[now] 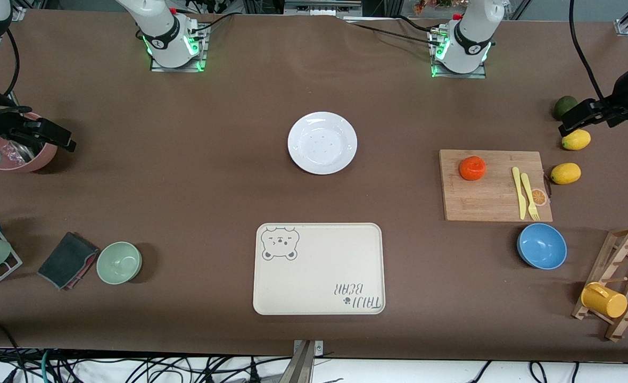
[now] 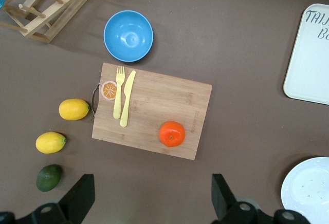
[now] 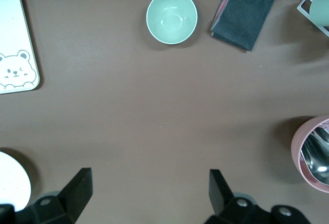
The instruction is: Place orange and plate with both arms
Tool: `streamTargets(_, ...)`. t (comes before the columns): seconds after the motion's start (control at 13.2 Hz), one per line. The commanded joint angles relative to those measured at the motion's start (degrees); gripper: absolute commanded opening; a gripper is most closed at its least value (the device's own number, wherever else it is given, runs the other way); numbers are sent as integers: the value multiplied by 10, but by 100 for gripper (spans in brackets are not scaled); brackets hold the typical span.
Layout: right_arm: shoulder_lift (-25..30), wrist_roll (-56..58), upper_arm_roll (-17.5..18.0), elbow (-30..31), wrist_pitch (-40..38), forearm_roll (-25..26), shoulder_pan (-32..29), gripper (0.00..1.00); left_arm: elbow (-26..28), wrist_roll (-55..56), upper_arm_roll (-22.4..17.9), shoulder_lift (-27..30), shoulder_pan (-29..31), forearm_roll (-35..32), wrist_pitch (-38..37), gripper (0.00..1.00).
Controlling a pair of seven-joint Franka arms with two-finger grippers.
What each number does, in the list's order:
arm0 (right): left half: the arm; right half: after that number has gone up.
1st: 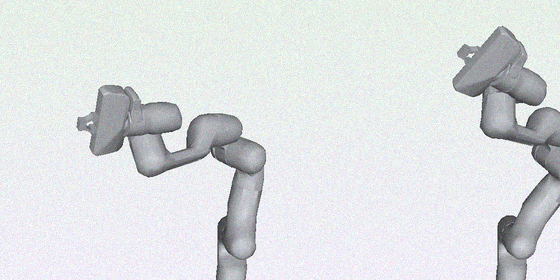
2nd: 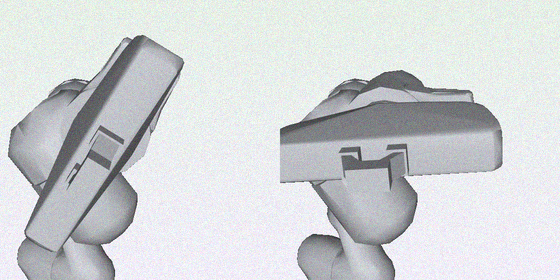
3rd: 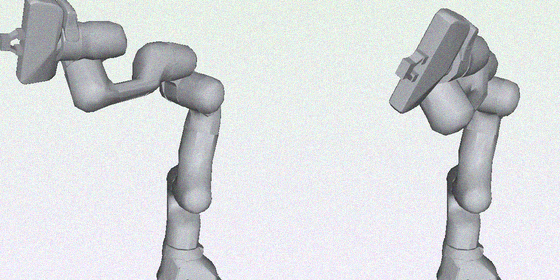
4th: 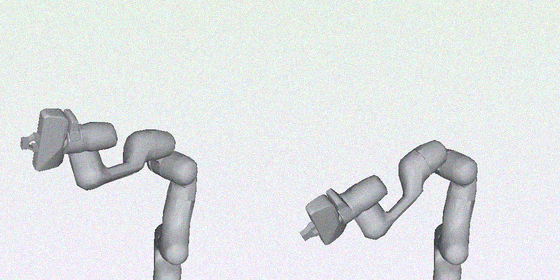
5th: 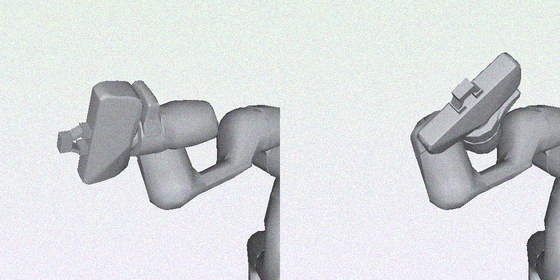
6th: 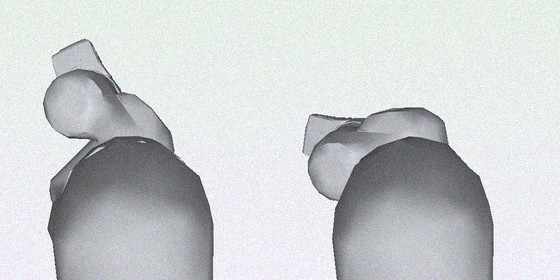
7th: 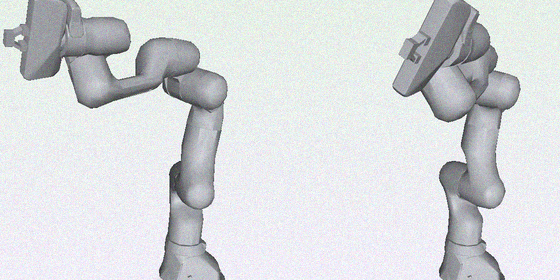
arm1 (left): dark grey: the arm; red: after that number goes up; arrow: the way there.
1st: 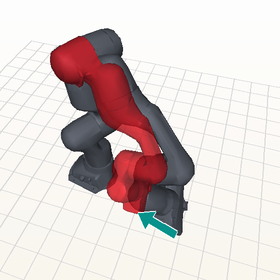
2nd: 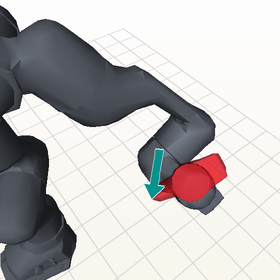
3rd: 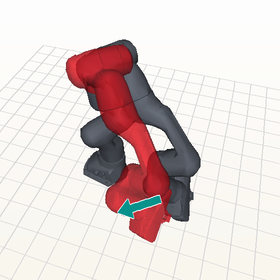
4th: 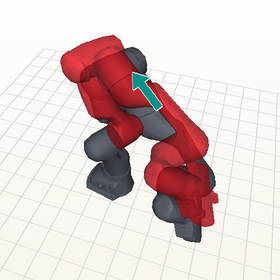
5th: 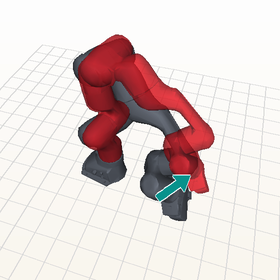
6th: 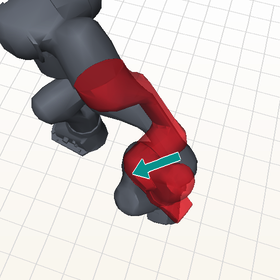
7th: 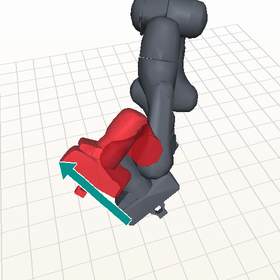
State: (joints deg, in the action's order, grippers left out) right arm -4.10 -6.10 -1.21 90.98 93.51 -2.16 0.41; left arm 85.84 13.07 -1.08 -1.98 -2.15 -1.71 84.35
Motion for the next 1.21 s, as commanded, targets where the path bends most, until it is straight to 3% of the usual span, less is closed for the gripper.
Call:
streamTargets(0.0, 1, -2, 0, -4, -4, -7, -1, 100, -4, -11, -1, 0, -1, 5, -7, 100)
streamTargets(0.3, 1, -2, 0, -4, -4, -7, -1, 100, 3, -2, -1, -7, -1, 12, 6, 100)
streamTargets(0.45, 1, -1, 0, -3, -4, -7, -1, 100, 15, 9, -2, -3, 12, 59, 7, 100)
streamTargets(1.14, 1, -1, -1, -2, -5, -7, -1, 100, 7, 5, -2, -15, 6, 52, 38, 100)
